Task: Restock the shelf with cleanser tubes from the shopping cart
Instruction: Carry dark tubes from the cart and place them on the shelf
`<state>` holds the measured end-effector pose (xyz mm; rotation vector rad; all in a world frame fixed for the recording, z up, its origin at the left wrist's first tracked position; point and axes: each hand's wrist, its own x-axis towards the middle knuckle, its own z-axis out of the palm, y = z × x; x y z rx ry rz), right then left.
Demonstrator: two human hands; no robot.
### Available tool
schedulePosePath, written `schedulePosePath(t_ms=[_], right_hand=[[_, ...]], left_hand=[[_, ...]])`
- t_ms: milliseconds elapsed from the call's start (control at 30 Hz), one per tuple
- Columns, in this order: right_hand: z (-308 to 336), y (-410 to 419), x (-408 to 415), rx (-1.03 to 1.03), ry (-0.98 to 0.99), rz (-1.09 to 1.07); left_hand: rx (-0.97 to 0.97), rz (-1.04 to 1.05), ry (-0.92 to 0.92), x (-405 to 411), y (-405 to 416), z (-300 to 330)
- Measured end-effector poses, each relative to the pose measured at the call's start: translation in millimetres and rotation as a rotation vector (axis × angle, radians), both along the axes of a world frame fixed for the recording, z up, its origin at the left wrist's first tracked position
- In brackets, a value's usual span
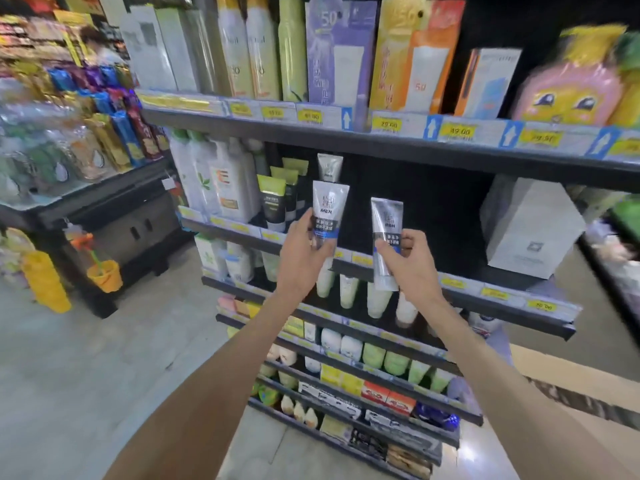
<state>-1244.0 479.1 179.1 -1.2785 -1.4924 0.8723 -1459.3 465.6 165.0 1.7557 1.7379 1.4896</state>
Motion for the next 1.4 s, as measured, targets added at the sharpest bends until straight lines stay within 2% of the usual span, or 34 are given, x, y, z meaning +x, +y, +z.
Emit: schedulePosePath(t_ms=[400,567,733,867,1000,1400], right_hand=[[15,74,-33,0.022,-0.002,-0.08],[13,89,-40,0.027,-0.037,-0.153],[-3,100,-48,0.012,-0.093,-0.181],[-6,103,-54,0.015,-0.132,-0.188],[-10,103,-57,0.036,-0.149,-0.193],[-14,99,-65,0.027,-0.163,-0.223]], left_hand=[[-0.025,0.049,-0.029,-27,105,5],[-0.13,0.012,0.006,-31,135,4],[-0.2,-0.034,0.021,-32,148,3],[-0.238,-0.059,-0.05,-30,152,1],[-0.313,0.015,-0.006,-28,155,-4],[-0.326,0.145,0.055,-29,163,-6]])
